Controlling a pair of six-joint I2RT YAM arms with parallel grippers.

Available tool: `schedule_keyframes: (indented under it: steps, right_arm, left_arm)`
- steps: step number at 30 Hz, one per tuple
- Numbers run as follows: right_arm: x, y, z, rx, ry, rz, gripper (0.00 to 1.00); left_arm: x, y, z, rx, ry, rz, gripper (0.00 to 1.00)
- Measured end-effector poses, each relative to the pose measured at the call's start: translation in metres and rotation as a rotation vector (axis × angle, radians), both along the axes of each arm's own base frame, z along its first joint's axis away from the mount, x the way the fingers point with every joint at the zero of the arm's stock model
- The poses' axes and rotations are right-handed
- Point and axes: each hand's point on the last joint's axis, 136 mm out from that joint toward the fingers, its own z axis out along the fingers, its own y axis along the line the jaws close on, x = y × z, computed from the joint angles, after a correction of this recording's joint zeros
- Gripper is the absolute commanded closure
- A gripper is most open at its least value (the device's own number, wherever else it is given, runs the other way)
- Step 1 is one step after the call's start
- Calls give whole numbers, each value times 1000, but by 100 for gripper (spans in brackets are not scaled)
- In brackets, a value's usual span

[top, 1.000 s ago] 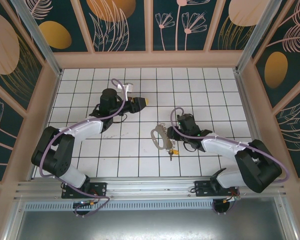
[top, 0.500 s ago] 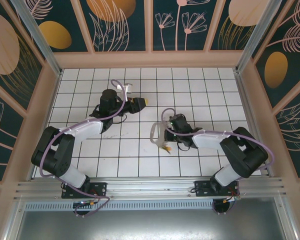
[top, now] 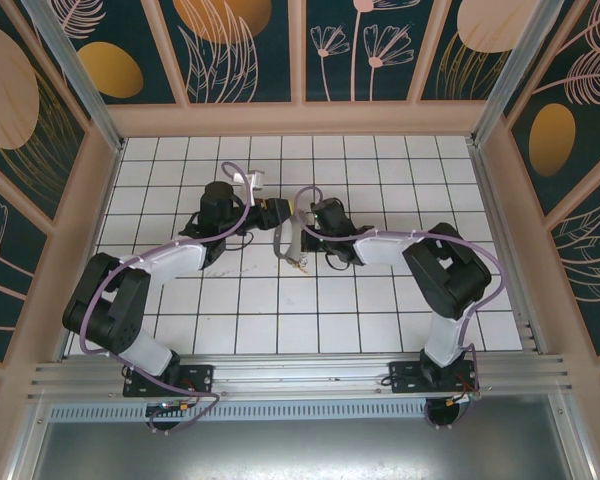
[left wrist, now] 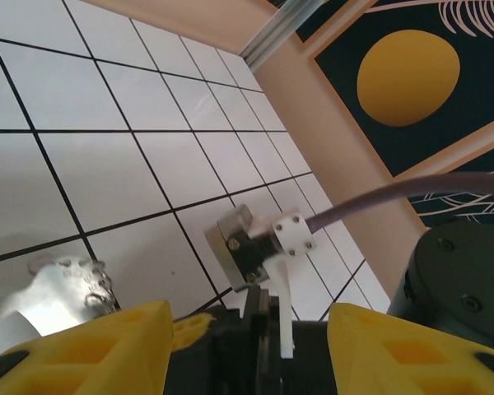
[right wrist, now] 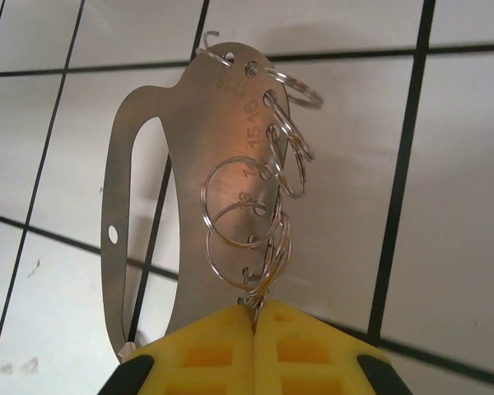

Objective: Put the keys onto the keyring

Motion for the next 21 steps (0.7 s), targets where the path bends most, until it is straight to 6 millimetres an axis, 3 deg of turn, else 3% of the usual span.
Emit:
schedule_keyframes:
  steps: [6, 11, 16, 21]
  right_arm:
    - [8, -10, 19, -3, -123, -28, 100]
    - [-2, -35, 69, 30, -298, -62, 100]
    - [1, -41, 127, 73, -465, -66, 100]
    - [1, -46, 146, 58, -532, -52, 100]
  left_arm:
    - [-2, 2, 4, 0, -11, 4, 47]
    - [-3, 6, 24, 8, -82, 19, 44]
    - [1, 7, 37, 25, -144, 22, 43]
    - [4, 8, 43, 45, -190, 19, 42]
